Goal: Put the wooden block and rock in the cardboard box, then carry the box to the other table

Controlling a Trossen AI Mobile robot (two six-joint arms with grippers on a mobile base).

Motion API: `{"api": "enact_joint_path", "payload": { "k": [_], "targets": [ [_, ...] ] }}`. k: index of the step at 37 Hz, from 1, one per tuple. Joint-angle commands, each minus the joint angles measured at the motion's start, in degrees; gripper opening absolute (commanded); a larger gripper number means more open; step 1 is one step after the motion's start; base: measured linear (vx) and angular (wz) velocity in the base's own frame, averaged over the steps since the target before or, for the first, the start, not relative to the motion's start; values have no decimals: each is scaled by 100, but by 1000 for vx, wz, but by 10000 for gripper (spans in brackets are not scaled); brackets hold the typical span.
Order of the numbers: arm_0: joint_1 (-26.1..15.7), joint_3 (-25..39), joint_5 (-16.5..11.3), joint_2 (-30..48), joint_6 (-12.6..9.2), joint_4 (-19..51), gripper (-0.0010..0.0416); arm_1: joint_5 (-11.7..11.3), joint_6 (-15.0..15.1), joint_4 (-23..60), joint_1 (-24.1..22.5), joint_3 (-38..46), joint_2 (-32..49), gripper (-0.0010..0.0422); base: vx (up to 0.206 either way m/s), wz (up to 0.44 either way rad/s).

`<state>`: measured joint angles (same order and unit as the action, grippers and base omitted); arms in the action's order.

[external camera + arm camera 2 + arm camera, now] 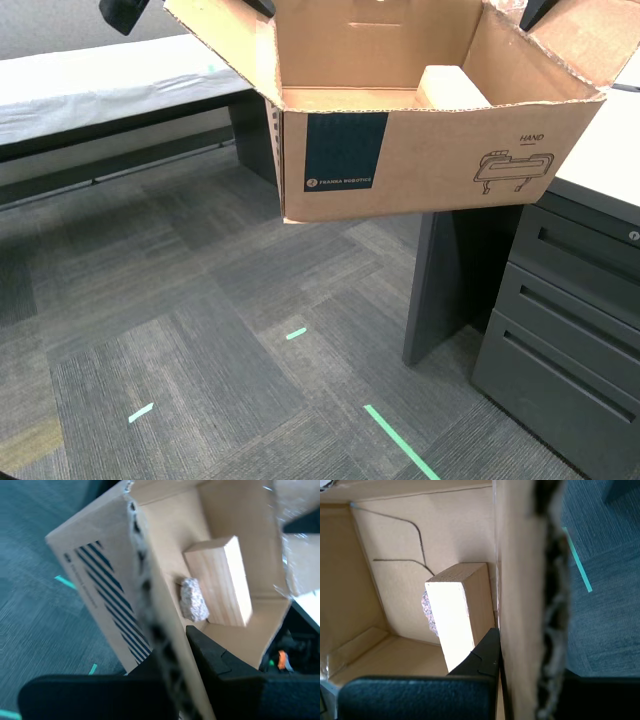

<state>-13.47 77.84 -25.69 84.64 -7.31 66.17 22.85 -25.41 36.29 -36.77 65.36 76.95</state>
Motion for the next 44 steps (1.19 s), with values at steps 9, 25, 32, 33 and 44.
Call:
{"api": "enact_joint_path", "payload": {
  "k": [9,25,32,33,44],
  "targets": [
    [-9,9,-90,186,101,-24,-1,-160,-520,31,-4,2,0,-1,21,-46],
    [-13,9,-87,210,118,-11,-1,-437,-442,35,4,-219,0,-1,54,-12],
    [-13,9,-87,210,114,-48,-1,-435,-313,42,4,-573,-2,-1,92,24],
    [-13,9,-87,210,111,-50,-1,-433,-260,37,4,-614,-2,-1,101,43],
    [-17,9,-87,210,85,-74,-1,-433,-13,35,11,-675,-4,-1,115,48]
  ]
}}
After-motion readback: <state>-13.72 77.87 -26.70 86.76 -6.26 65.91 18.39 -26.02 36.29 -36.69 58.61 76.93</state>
